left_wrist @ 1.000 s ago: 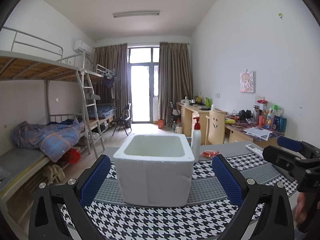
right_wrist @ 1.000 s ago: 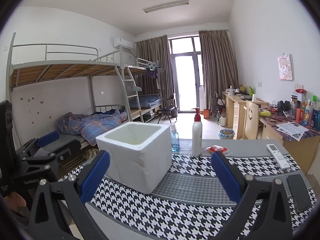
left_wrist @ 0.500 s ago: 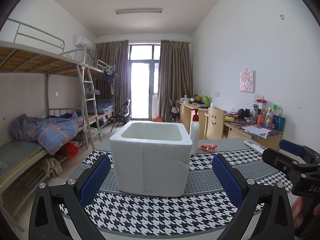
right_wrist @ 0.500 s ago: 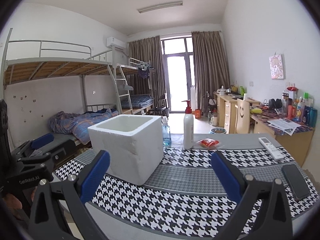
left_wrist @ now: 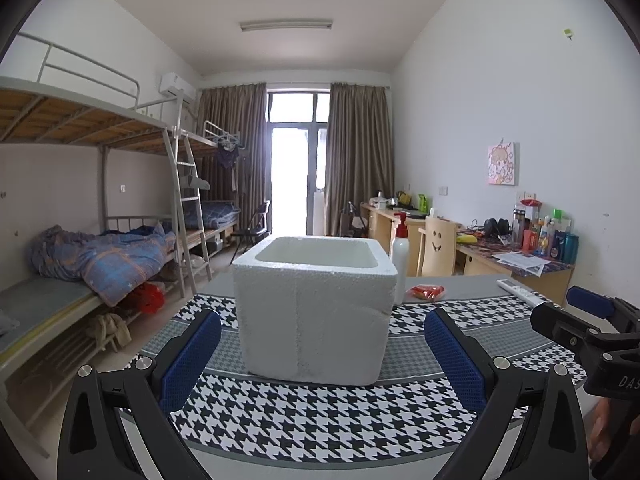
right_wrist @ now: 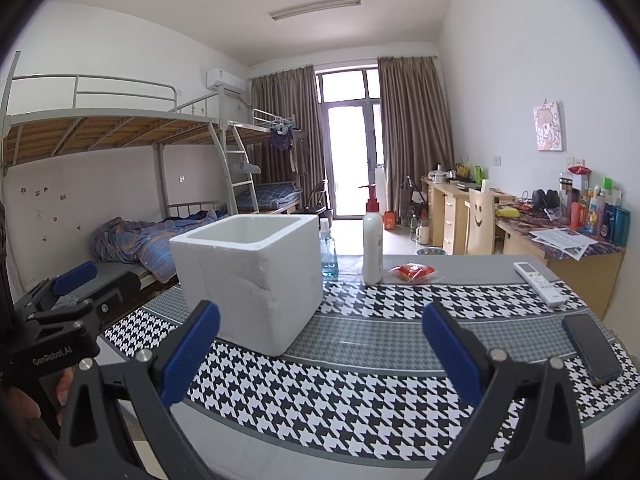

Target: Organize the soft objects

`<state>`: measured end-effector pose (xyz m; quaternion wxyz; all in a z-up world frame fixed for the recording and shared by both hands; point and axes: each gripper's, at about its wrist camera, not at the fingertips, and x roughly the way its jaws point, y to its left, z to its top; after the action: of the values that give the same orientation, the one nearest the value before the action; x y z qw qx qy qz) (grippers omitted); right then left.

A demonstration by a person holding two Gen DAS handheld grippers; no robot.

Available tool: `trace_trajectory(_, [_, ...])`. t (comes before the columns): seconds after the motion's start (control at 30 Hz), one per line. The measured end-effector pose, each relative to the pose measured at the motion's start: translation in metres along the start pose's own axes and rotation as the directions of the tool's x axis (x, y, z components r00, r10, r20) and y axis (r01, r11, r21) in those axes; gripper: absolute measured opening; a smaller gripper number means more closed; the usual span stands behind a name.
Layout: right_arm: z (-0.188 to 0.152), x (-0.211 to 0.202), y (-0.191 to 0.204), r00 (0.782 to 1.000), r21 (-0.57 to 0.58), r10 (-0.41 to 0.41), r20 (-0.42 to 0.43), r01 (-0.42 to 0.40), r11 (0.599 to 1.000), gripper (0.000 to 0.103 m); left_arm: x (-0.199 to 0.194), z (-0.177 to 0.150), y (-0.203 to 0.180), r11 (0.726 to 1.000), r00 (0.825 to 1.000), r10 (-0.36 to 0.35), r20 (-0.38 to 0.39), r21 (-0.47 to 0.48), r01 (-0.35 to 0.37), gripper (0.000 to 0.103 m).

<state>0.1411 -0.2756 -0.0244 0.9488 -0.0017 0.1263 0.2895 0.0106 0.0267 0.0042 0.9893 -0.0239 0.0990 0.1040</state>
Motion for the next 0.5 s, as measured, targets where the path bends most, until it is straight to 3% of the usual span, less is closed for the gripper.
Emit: trace_trajectory(0.5, [-0.001,-0.019,0.011,1.0,-0.026,-0.016,0.016,0.017,1.0,0.102,-0.017,0.0,0.0,1.0,1.0,-0.007,0.005,0.025,0.007,0.102])
